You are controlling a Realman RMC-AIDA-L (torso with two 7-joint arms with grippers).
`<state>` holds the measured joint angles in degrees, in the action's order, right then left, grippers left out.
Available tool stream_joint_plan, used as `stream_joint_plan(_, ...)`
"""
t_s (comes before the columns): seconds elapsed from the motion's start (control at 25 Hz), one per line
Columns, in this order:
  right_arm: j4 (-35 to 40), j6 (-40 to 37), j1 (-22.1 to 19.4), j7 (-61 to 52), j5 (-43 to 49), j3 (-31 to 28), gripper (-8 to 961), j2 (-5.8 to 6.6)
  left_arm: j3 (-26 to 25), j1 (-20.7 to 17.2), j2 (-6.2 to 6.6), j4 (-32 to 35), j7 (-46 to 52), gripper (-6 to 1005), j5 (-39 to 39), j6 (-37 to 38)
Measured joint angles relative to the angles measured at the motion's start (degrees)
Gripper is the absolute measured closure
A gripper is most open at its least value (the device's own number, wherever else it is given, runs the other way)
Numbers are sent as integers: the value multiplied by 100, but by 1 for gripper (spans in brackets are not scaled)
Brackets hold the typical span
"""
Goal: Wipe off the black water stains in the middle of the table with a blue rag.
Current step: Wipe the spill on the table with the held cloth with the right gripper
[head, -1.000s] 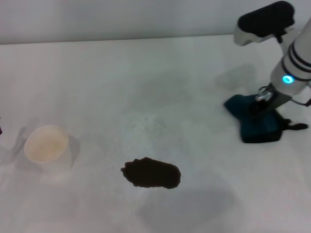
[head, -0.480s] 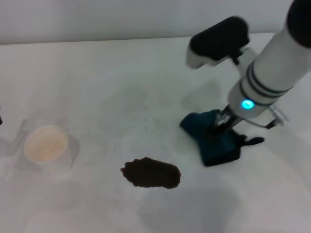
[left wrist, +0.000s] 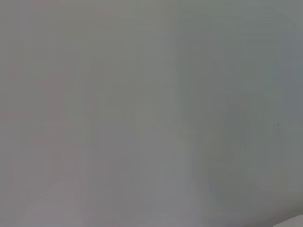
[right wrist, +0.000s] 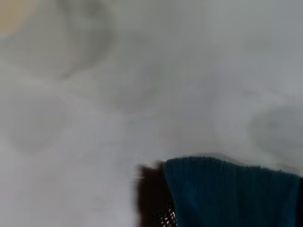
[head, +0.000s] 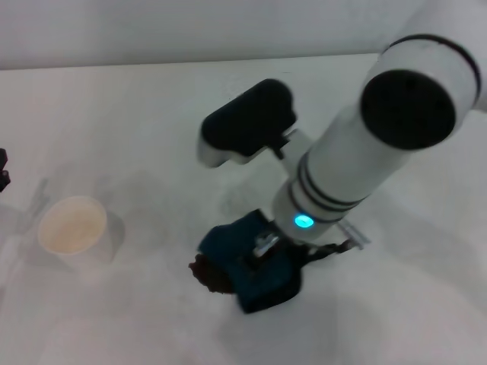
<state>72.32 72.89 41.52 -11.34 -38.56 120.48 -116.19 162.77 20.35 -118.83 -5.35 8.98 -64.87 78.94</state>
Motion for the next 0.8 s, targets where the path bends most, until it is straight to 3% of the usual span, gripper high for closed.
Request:
stream_joint_plan(0.4,-55,-758,456,-377,-711,1021,874,0,18,55,0,44,-134,119,6,-55)
stream_joint_plan(0.8,-174,-348,544,-341,-264,659,873,-1,0,-32,-9,52,-140,119,7,-55)
